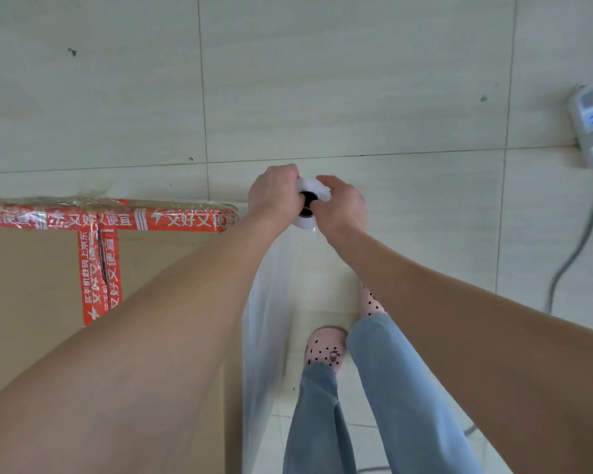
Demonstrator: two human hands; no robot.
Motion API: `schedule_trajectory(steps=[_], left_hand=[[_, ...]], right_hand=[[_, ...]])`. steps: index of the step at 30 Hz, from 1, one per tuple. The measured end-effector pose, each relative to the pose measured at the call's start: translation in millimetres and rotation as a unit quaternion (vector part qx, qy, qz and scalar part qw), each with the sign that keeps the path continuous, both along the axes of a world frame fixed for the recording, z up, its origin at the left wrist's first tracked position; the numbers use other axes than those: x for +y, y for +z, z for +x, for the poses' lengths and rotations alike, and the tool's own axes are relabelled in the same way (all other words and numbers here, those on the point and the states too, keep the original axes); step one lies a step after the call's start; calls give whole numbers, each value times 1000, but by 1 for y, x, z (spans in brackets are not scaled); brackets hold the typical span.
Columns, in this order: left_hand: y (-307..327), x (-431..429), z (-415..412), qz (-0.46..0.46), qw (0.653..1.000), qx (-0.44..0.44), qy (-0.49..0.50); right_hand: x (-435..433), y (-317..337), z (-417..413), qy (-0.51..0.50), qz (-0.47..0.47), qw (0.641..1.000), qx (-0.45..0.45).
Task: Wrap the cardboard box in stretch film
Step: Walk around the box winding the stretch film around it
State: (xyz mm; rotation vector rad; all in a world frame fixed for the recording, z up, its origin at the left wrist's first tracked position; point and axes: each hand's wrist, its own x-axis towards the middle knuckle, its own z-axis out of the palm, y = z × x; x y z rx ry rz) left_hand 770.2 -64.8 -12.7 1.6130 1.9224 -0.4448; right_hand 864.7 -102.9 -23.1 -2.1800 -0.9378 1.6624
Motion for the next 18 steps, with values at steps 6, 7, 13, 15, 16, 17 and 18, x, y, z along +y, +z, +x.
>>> schedule_trajectory(steps=[6,7,13,15,16,17,18], left_hand=[[4,13,-16,14,994,-10,112],[5,14,-20,10,991,-2,131],[7,20,-19,-21,991,18,131],[7,22,-17,-13,997,10,75],[7,24,-16,-7,999,8,37],[6,25,-15,-4,1000,10,2],[7,27,-15,-2,1000,13,-19]], right_hand=[[27,-2,-3,22,31,999,5],[28,-1,-6,18,25,999,8],[34,-1,-11,23,-36,999,24],[36,0,-11,37,-31,999,16],[37,0,-12,45,-30,998,12],[39,0,-13,51,-28,998,10],[40,1,-14,57,-27,998,7]])
